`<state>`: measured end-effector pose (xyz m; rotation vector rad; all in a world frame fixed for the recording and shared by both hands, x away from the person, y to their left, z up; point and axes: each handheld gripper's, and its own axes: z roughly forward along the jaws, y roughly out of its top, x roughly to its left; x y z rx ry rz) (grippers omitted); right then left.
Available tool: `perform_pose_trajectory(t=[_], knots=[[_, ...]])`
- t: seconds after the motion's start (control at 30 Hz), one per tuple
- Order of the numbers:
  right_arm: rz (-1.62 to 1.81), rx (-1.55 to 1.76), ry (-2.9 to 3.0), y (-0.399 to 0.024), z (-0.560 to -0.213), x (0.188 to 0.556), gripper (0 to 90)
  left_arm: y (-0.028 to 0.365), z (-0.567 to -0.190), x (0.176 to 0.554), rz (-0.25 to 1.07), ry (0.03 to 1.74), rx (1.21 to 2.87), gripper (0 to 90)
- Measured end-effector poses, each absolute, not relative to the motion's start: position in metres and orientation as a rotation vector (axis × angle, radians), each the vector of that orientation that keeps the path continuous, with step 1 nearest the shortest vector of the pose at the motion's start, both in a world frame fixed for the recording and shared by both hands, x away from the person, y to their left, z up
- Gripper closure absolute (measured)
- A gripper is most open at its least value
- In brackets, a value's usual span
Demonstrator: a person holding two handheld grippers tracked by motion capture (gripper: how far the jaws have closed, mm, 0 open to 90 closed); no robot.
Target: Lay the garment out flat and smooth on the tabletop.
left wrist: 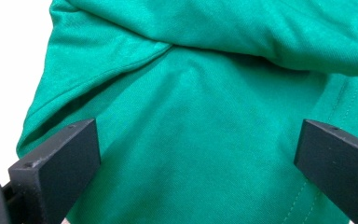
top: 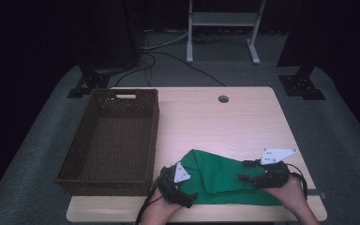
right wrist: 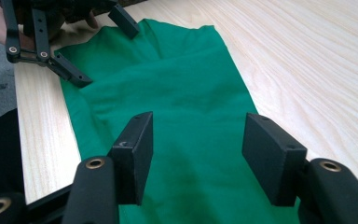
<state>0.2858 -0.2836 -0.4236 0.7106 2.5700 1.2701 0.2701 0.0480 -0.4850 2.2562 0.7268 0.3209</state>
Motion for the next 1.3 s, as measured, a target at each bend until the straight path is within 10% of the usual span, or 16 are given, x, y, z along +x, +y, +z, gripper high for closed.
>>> perform_pose_trajectory(t=[1.3], knots=[[1.293, 0.575, 2.669, -0.227, -0.435, 0.281, 41.4, 0.048, -0.485, 0.270, 0.321, 0.727, 2.256, 0.0]])
